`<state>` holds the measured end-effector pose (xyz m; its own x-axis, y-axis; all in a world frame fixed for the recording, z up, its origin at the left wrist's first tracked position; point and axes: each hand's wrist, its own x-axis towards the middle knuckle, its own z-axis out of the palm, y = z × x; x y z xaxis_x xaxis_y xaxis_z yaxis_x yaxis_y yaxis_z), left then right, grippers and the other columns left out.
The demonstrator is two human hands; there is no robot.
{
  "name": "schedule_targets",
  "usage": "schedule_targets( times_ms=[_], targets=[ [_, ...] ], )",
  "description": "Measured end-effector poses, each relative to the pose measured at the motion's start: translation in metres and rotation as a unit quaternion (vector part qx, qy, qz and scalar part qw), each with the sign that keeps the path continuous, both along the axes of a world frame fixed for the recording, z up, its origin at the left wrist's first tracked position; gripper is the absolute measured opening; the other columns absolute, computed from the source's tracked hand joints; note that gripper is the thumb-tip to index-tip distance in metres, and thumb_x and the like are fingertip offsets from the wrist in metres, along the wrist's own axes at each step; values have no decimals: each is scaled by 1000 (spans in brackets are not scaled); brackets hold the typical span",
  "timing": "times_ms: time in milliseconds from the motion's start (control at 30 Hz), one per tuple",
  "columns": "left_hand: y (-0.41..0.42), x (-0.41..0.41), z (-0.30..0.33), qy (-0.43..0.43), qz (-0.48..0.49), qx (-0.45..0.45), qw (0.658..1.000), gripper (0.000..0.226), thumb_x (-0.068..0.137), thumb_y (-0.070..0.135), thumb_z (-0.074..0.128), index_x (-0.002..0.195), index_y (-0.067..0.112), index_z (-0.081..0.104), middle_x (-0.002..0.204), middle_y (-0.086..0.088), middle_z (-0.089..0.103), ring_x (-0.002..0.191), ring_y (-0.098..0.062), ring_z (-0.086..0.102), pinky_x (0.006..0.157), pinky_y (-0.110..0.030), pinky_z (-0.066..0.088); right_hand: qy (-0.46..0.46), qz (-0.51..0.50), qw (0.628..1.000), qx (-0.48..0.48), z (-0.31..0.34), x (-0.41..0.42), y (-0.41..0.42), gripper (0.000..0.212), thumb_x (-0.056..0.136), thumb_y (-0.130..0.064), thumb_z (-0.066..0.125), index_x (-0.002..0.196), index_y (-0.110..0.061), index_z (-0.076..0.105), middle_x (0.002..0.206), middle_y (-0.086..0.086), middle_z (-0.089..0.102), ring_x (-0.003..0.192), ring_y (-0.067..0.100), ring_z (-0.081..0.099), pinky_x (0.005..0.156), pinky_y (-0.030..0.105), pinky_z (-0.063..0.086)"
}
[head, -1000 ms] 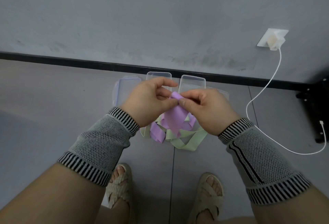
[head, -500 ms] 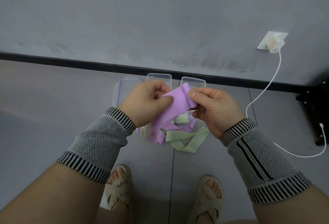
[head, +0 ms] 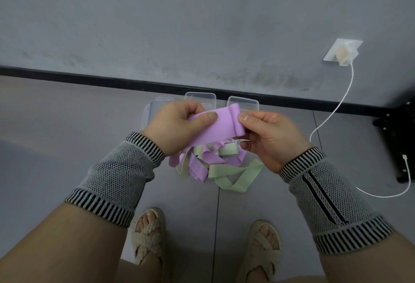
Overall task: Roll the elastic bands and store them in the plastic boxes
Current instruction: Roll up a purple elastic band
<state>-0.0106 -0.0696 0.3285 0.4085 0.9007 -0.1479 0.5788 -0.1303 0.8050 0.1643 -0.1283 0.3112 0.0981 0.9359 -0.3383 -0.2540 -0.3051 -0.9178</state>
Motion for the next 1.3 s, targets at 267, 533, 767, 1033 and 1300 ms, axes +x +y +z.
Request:
schedule_targets(
  times_ms=[267, 533, 767, 1033, 1300],
  targets=[
    [-4, 5, 6, -32, 4, 10, 999, 25, 91, 27, 59, 72, 11, 61, 35, 14, 46, 24, -5, 43, 28, -13, 23, -22, -24, 999, 2, 1, -6, 0, 20, 91, -10, 57, 72, -11, 63, 59, 0, 57, 53, 10, 51, 50, 19, 45],
    [-9, 10, 5, -82, 44, 30, 995, 22, 90, 20, 59, 74, 8, 66, 50, 9, 49, 29, 1, 41, 30, -11, 24, -38, -71, 996, 34, -3, -14, 3, 13, 85, -8, 65, 73, -12, 59, 60, 0, 59, 56, 13, 56, 57, 24, 51],
    [-11, 13, 6, -84, 45, 30, 995, 21, 89, 23, 61, 75, 8, 67, 54, -4, 53, 27, -4, 37, 28, -12, 23, -52, -93, 993, 54, -7, -19, 6, 19, 81, -5, 70, 74, -12, 53, 63, 3, 56, 56, 16, 56, 56, 28, 49],
    [-10, 14, 8, -150, 72, -31, 986, 20, 85, 21, 66, 73, 5, 67, 40, 12, 52, 27, 2, 39, 31, -8, 26, -74, -65, 992, 81, -8, -25, 4, 26, 74, -6, 76, 72, -17, 53, 69, 8, 57, 54, 14, 52, 48, 26, 45],
    [-1, 5, 3, -144, 80, -49, 985, 15, 80, 27, 71, 71, 16, 68, 58, 8, 61, 49, -2, 51, 46, -14, 41, -205, 37, 967, 147, 3, -21, -5, 45, 62, -8, 84, 90, -26, 53, 86, -1, 63, 77, 11, 61, 69, 28, 53]
  ],
)
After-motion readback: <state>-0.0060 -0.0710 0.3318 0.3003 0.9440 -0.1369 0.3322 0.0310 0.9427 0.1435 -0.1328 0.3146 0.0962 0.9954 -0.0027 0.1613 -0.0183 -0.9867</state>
